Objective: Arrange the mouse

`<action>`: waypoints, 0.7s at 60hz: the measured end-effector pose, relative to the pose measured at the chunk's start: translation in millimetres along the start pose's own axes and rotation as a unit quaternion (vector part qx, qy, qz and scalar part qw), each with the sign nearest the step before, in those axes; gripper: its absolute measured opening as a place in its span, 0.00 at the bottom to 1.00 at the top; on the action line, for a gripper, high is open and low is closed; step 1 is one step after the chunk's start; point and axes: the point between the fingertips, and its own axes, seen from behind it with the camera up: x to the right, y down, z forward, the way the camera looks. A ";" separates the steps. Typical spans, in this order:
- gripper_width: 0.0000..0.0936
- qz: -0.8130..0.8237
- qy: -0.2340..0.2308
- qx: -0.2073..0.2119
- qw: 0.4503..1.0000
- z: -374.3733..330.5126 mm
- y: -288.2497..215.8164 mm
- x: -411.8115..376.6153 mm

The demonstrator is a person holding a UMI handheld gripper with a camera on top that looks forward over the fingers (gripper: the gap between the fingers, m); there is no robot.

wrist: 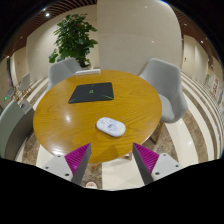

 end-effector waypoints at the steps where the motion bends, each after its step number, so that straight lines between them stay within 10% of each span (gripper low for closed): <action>1: 0.92 0.001 0.001 0.000 1.000 4.2 -0.8 0.3; 42: 0.93 -0.004 0.032 -0.011 0.999 127.5 -47.4 16.8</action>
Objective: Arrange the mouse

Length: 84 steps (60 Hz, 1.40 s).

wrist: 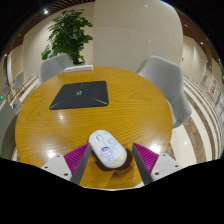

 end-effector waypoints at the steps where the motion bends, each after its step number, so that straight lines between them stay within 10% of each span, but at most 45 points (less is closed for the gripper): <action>1: 0.93 0.001 0.001 0.000 1.000 0.9 -1.4 0.6; 32: 0.92 0.039 0.026 -0.006 0.999 26.0 -22.6 10.7; 38: 0.49 0.029 0.032 -0.010 0.999 25.1 -22.4 9.5; 55: 0.44 0.020 0.035 -0.022 0.999 19.5 -25.4 0.6; 84: 0.44 0.007 -0.050 0.070 0.996 91.2 -228.4 -129.9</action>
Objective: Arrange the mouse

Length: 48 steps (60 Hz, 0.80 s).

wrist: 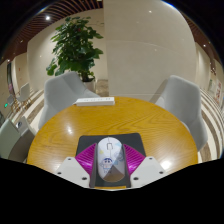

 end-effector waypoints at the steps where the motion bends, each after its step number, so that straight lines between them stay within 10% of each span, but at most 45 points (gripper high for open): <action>1: 0.44 -0.001 -0.001 -0.004 1.000 12.2 -1.6 -4.0; 21: 0.50 -0.018 0.025 -0.061 0.998 78.7 54.0 -3.0; 28: 0.95 -0.019 0.021 -0.064 0.998 68.7 55.1 -5.3; 48: 0.93 0.015 0.047 -0.064 0.997 -109.7 73.3 19.7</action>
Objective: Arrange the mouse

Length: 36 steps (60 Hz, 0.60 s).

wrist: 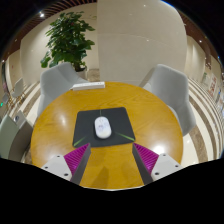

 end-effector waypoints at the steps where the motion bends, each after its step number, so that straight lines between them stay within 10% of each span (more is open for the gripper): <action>1: 0.93 -0.003 0.000 -0.002 1.000 -11.1 6.3 2.2; 36: 0.93 -0.032 0.012 -0.004 0.999 -174.3 124.0 49.3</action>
